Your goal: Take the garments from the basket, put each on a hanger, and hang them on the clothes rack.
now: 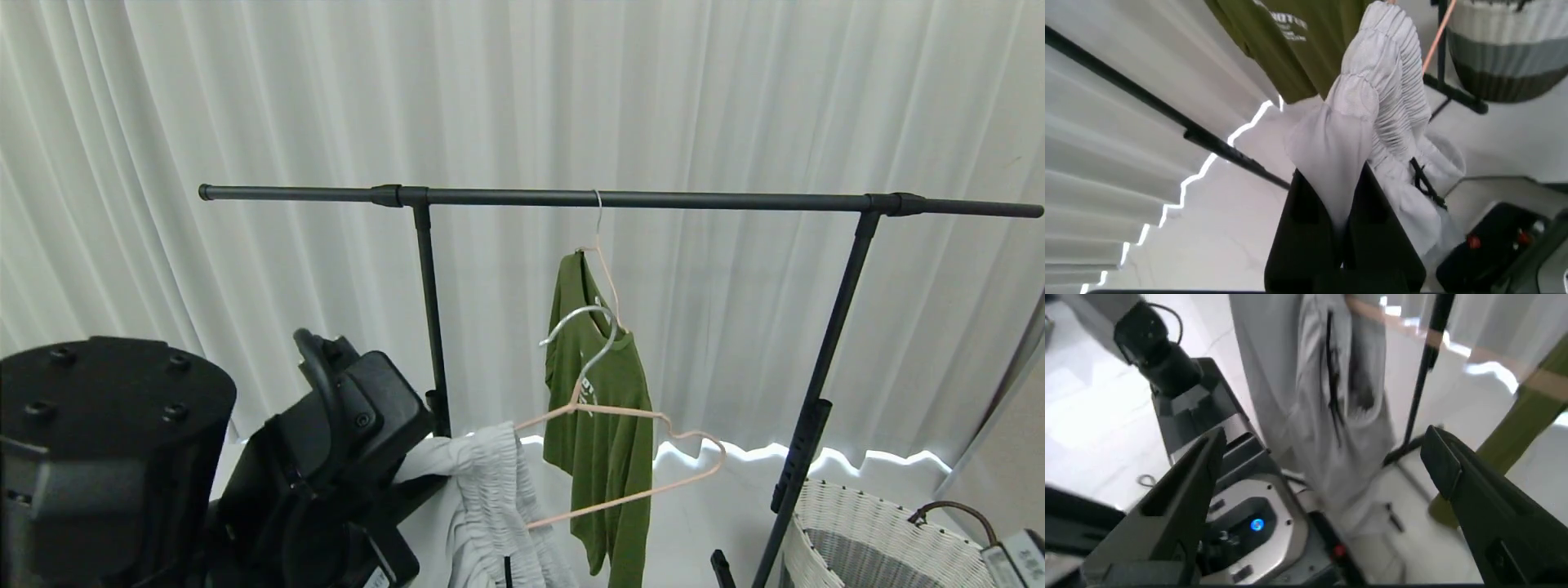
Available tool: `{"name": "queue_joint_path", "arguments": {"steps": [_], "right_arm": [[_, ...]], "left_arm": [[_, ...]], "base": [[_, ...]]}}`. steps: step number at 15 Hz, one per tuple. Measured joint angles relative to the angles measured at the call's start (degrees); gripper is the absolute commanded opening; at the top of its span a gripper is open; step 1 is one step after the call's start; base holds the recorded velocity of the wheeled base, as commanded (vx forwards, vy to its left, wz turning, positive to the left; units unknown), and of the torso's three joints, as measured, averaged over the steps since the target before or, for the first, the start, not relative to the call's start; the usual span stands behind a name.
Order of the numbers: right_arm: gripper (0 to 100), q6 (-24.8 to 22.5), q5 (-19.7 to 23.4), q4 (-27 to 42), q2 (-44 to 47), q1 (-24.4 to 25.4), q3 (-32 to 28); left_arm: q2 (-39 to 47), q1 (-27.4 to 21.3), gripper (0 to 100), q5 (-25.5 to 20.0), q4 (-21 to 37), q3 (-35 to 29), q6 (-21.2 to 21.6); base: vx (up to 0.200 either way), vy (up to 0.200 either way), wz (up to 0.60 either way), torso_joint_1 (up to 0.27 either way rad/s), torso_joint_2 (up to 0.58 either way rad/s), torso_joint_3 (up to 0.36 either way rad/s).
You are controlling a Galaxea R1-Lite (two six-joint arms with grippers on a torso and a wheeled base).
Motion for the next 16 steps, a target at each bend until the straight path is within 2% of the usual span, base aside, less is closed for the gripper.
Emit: {"name": "queue_joint_path", "arguments": {"steps": [3, 5, 8, 10, 13, 16], "right_arm": [[100, 6.6, -4.5, -0.4, 9.1, -1.1, -4.8], [100, 8.4, -6.7, -3.0, 15.6, -2.1, -7.9], [100, 8.8, -7.7, -13.4, 25.2, -5.0, -9.9], [100, 8.9, -8.2, -18.2, 30.4, -6.7, -10.8], [100, 9.1, -11.0, -19.2, 36.5, -8.9, -14.0], [100, 9.1, -11.3, -19.2, 39.6, -8.7, -15.3]], "left_arm": [[-1.0, 1.1, 0, 0.0, -1.7, -1.7, 0.0], [-1.6, 2.2, 0, 0.0, -4.1, -2.0, 0.0], [-2.0, 3.4, 0, 0.0, -11.3, -1.5, 0.1], [-2.1, 3.5, 0, 0.0, -12.6, -1.5, 0.1], [-2.2, 3.5, 0, -0.2, -12.9, -2.1, 0.1], [-2.0, 3.5, 0, -0.2, -14.0, -2.7, 0.1]], "base": [[0.000, 0.000, 0.00, 0.000, 0.00, 0.000], [0.000, 0.000, 0.00, 0.000, 0.00, 0.000], [0.000, 0.000, 0.00, 0.000, 0.00, 0.000], [0.000, 0.000, 0.00, 0.000, 0.00, 0.000], [0.000, 0.000, 0.00, 0.000, 0.00, 0.000], [0.000, 0.000, 0.00, 0.000, 0.00, 0.000]]}}
